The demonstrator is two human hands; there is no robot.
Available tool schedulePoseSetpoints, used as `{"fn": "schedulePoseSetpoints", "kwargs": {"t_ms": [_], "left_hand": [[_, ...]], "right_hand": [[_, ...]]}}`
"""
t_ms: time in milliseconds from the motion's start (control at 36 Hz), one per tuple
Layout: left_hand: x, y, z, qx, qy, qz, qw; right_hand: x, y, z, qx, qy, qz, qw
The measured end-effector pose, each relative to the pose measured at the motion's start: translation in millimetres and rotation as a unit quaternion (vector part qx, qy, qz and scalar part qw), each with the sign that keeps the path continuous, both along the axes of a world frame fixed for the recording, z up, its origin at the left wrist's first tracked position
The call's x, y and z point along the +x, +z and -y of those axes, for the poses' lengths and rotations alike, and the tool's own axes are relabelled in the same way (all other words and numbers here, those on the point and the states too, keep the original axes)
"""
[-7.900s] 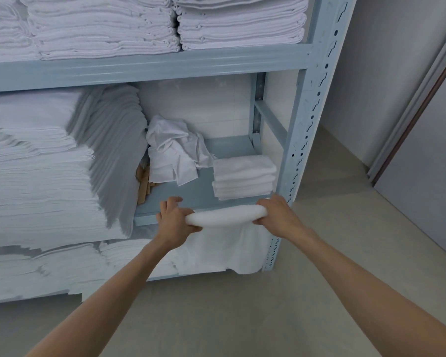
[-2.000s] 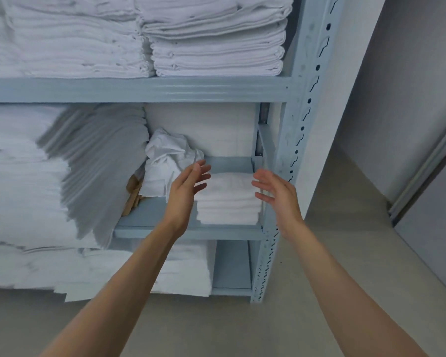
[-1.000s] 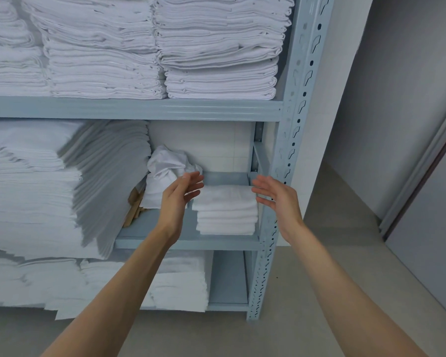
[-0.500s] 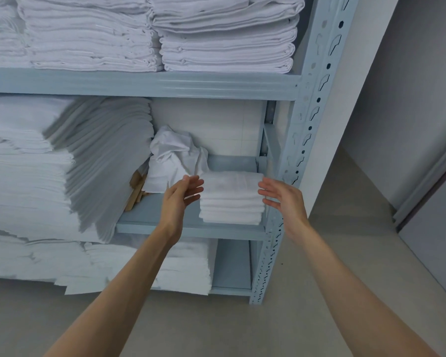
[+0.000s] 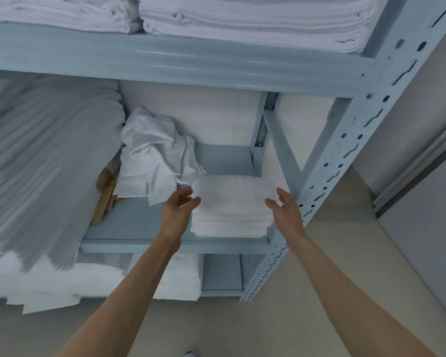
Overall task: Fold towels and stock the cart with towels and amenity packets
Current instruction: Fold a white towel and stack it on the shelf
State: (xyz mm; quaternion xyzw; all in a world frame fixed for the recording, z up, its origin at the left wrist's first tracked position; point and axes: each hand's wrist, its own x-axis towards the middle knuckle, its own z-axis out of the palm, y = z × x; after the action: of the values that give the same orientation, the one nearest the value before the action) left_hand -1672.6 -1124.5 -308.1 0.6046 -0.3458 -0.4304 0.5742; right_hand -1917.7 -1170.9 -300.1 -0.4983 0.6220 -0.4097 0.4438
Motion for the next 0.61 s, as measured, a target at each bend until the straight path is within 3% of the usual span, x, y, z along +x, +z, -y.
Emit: {"fn": "schedulePoseSetpoints", "kwargs": {"t_ms": [111, 333, 611], "left_hand": [[17.7, -31.7, 35.1, 0.059, 0.010, 0.043, 0.997], [38.2, -81.6, 78.1, 0.149, -0.019, -0.020, 0.988], [30.0, -101.7, 113.5, 0.243, -0.051, -0.084, 0.965]], "right_hand": [[13.2, -21.0, 31.3, 0.036, -0.009, -0.038, 0.999], [20.1, -58.0, 77.0, 0.097, -0.043, -0.070, 0.992], [2.3, -103.2, 109.6, 0.188, -0.062, 0.174, 0.965]]}}
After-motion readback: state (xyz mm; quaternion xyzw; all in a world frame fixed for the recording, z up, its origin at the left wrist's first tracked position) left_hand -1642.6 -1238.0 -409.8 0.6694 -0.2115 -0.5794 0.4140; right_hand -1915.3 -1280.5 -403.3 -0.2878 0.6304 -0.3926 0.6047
